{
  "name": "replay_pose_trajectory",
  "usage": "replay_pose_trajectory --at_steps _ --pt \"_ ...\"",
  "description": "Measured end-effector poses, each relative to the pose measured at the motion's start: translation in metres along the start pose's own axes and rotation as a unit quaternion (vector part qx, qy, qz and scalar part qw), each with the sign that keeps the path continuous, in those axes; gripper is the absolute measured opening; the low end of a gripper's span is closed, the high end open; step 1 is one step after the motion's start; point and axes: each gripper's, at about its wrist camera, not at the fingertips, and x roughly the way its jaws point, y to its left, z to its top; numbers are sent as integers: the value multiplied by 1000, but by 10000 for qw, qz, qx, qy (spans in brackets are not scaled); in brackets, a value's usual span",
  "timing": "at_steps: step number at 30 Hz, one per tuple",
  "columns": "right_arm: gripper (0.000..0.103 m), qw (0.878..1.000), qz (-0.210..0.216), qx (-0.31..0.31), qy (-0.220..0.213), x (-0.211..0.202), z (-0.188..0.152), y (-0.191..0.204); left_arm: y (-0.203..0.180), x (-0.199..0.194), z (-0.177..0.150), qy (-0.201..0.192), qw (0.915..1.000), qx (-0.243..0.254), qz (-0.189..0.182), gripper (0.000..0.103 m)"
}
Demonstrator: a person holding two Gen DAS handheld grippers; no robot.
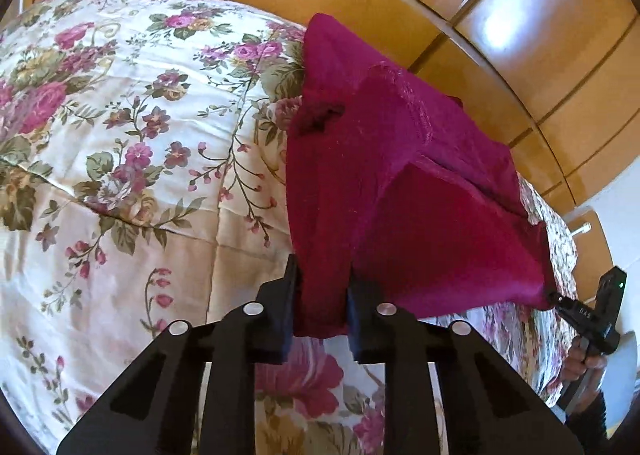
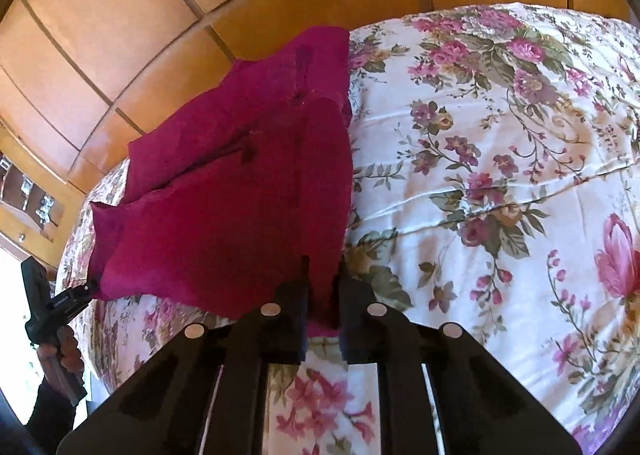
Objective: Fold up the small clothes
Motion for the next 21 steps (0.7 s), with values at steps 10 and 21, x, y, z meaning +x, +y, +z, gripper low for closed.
replay_pose_trajectory --at_steps 10,21 --pt "8 9998 151 -12 110 -29 -32 -9 -8 -32 -39 45 9998 107 -178 18" --pt "6 9980 -109 -180 604 -82 -102 -29 -14 -82 -116 342 9988 42 -352 17"
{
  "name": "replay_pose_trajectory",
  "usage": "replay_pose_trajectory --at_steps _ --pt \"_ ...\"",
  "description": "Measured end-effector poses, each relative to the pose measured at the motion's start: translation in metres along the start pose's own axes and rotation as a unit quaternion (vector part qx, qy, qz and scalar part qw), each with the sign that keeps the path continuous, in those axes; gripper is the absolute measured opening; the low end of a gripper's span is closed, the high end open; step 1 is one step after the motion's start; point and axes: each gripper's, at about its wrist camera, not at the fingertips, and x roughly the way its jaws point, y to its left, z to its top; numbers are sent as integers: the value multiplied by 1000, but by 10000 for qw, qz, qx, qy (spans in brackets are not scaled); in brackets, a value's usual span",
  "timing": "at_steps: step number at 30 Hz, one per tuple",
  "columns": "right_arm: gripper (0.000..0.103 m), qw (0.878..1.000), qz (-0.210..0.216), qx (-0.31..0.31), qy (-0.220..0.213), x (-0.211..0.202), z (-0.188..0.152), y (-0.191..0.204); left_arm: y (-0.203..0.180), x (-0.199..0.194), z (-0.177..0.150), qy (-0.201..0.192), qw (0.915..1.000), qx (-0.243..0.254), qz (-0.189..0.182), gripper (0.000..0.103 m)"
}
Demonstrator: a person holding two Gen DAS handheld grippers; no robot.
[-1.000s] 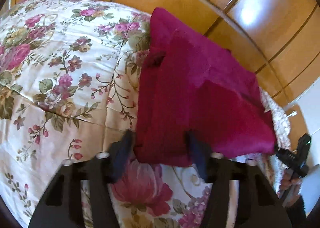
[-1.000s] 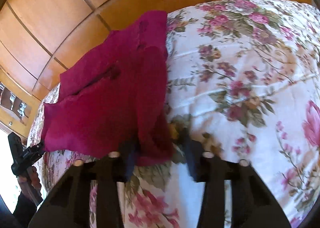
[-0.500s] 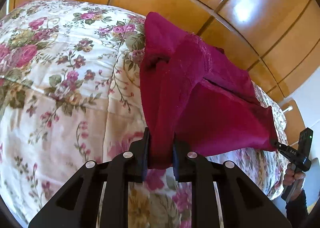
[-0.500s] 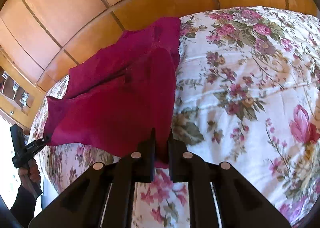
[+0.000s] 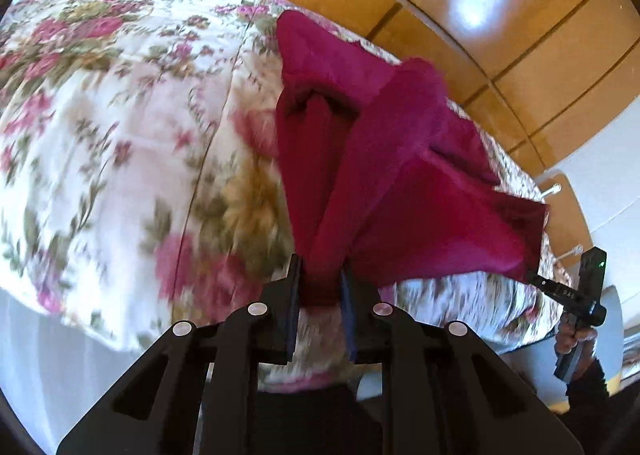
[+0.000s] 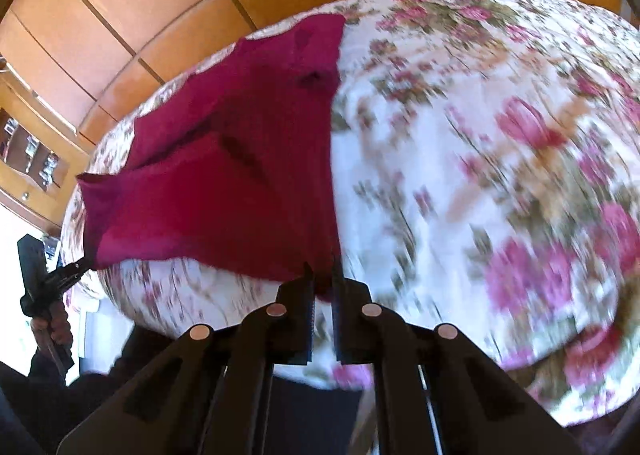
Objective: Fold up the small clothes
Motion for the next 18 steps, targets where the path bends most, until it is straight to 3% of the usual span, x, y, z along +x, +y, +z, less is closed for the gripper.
replay_pose_trajectory --at_steps 4,5,6,8,9,18 --pt "8 10000 17 47 -41 6 6 0 1 -3 8 -96 9999 13 34 18" --pt "13 10000 6 32 -74 7 9 1 -1 -6 15 -215 9997 60 70 25" --pt "17 9999 -74 5 -153 6 13 1 -2 -8 18 -284 9995 93 94 40" --pt "48 9995 -77 38 -307 3 26 3 -8 -12 30 -462 9987 220 76 58" --pt "51 9991 -102 23 -403 1 31 4 -12 -12 35 -527 9981 313 91 63" --pt "50 9956 -397 -585 -622 16 78 30 -29 27 83 -323 9946 975 144 64"
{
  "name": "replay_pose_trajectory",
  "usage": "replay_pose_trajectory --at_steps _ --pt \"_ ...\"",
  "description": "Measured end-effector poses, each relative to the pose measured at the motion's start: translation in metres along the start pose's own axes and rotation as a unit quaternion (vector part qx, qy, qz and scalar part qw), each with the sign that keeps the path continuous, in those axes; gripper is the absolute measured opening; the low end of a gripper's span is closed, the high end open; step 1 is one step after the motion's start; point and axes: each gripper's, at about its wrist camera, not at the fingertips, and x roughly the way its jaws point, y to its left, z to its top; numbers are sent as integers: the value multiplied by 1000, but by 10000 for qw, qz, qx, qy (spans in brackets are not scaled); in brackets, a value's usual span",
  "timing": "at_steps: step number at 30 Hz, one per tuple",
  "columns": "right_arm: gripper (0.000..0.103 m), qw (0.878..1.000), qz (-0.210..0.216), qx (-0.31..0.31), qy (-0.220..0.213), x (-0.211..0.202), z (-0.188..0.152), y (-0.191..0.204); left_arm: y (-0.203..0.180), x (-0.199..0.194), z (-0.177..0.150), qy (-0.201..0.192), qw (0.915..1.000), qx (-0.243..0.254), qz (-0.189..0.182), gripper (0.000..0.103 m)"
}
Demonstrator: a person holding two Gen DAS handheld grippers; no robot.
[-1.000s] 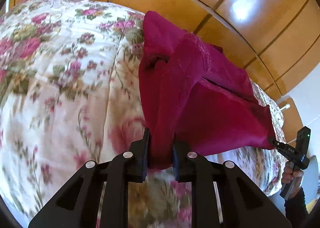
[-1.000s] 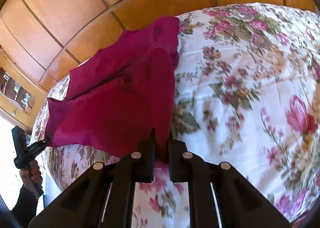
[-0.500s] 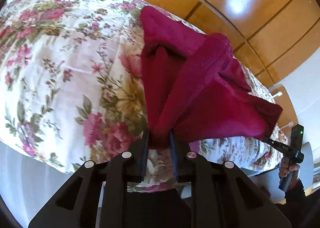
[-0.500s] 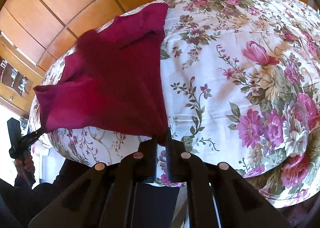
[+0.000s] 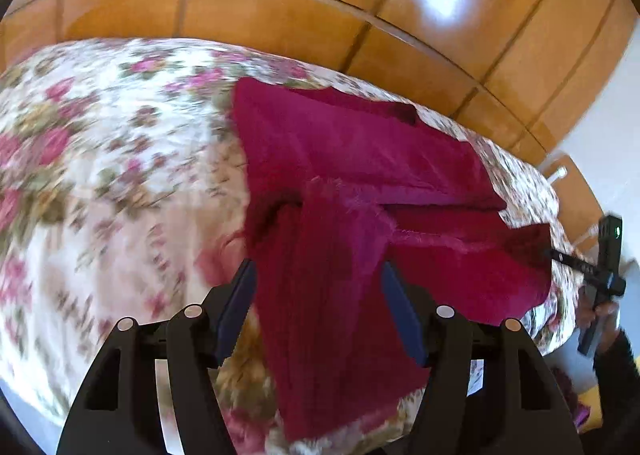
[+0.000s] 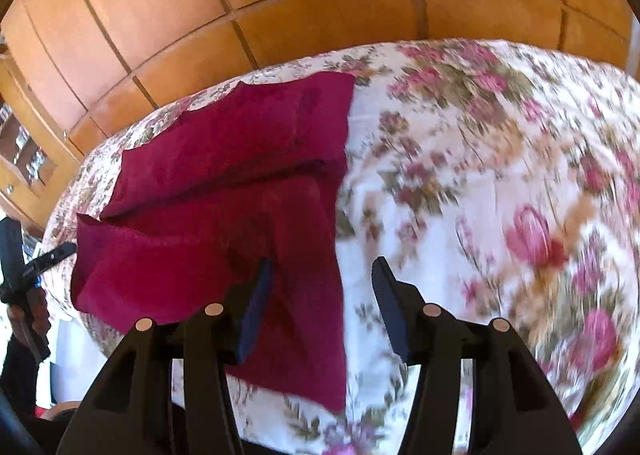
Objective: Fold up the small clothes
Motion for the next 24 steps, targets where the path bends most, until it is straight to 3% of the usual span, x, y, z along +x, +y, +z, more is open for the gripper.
replay_pose_trajectory --at_steps 1,2,3,5,6,12,16,24 --pt "47 9999 -94 -113 21 5 5 4 -1 6 3 17 10000 22 54 64" --pt "37 9997 -140 -184 41 8 6 4 -1 12 7 43 10000 38 57 61" --pt "31 9994 -184 -268 67 11 8 6 -1 18 8 83 9999 67 -5 43" --pt "11 9986 -293 -442 68 12 10 9 -4 26 11 156 9998 150 45 21" --pt "9 9983 -313 -488 52 10 10 10 -6 25 11 83 9998 182 96 8" --pt "7 9979 -13 -541 -356 -32 17 20 -15 -32 5 -770 9965 193 -244 7" --pt "7 9968 210 -333 -693 -40 51 22 -10 -57 17 -1140 9929 24 -333 7" --pt "7 9965 90 73 -830 20 141 18 3 -32 89 -1388 9898 208 244 7"
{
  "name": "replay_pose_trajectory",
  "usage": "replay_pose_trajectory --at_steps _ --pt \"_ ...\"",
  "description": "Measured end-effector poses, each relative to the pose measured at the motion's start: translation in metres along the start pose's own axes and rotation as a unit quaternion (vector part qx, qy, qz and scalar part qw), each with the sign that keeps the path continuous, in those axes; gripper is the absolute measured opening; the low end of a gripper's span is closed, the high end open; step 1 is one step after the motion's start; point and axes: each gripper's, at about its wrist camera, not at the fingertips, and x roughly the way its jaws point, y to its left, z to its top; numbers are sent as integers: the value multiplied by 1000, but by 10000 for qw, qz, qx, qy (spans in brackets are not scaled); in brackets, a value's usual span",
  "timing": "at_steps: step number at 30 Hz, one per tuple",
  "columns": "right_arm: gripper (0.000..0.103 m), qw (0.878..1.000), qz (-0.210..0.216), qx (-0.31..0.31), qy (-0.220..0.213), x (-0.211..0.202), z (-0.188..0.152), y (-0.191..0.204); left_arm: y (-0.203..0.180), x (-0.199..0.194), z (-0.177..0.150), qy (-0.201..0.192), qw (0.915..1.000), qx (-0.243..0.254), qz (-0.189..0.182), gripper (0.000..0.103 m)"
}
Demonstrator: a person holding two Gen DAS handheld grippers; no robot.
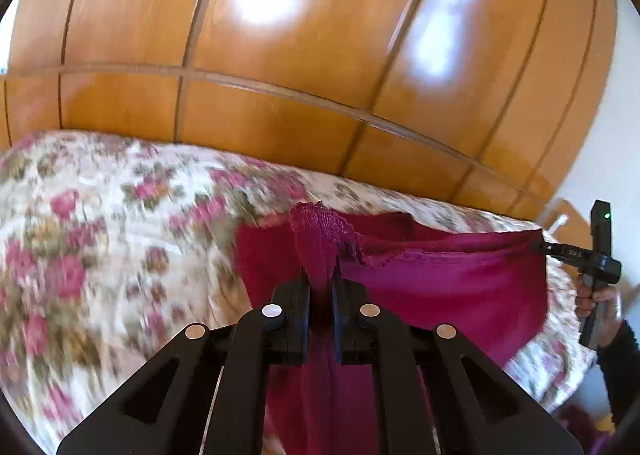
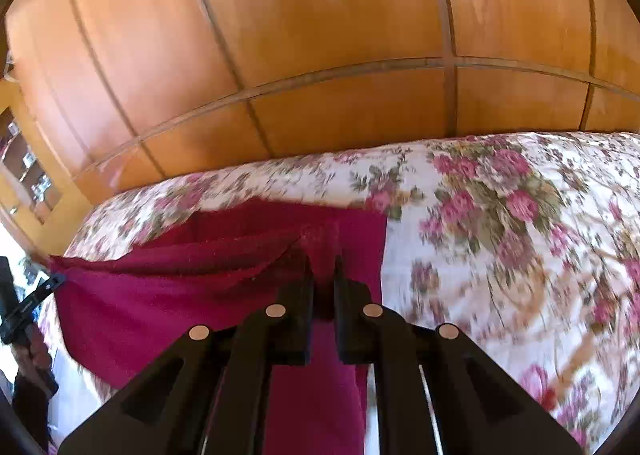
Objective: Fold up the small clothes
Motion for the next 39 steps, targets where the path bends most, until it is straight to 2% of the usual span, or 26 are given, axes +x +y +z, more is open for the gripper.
replay_pose_trajectory --at_steps 4,8,11,14,16,17,18,19,20,23,26,27,28,29,33,36,37,38,39 --pt "7 9995 -195 173 154 48 26 -5 13 40 29 66 9994 -39 323 7" --pt "7 9972 -457 355 463 99 36 -14 24 89 45 346 9971 4 683 7" --pt "7 9947 -615 352 744 130 33 -19 33 123 47 608 9933 17 983 7" --pt "9 9920 -722 391 958 152 27 -25 53 156 42 943 9866 -249 1310 7" --pt "18 9919 -689 441 974 157 25 -31 62 172 37 1213 9834 -373 1295 7" --pt "37 9920 -680 472 951 154 24 -34 66 176 35 1324 9815 -433 1312 16" --pt "49 9925 -643 504 912 149 23 -35 70 176 33 1349 9805 -500 1336 32" --pt "57 9938 -553 549 794 138 20 -40 74 172 31 1314 9805 -602 1334 38" --pt "56 9943 -481 565 761 132 19 -40 80 161 28 1226 9817 -784 1228 44" --pt "63 9944 -19 781 715 101 1 -52 94 129 14 1152 9828 -1230 755 45" --pt "67 9894 564 1077 795 68 -34 -68 95 95 -12 1175 9836 -1328 328 46" --pt "68 9863 763 1190 855 56 -51 -73 92 84 -24 1197 9840 -1305 201 50" --pt "69 9843 857 1258 889 50 -61 -74 89 76 -33 1211 9838 -1316 96 60" --pt "70 9817 947 1347 953 42 -76 -76 85 65 -46 1259 9827 -1354 -57 63" --pt "71 9733 1260 1556 1123 29 -118 -74 66 36 -84 1298 9803 -1406 -496 63" --pt "71 9708 1279 1676 1147 36 -129 -70 51 39 -103 1451 9793 -1258 -632 63" --pt "63 9717 1219 1684 1124 40 -130 -69 46 42 -108 1472 9791 -1244 -650 63" --pt "37 9731 1133 1665 1121 43 -128 -68 43 44 -109 1468 9805 -1165 -598 56" --pt "25 9733 1103 1651 1153 47 -126 -66 40 48 -109 1498 9820 -1048 -471 48"
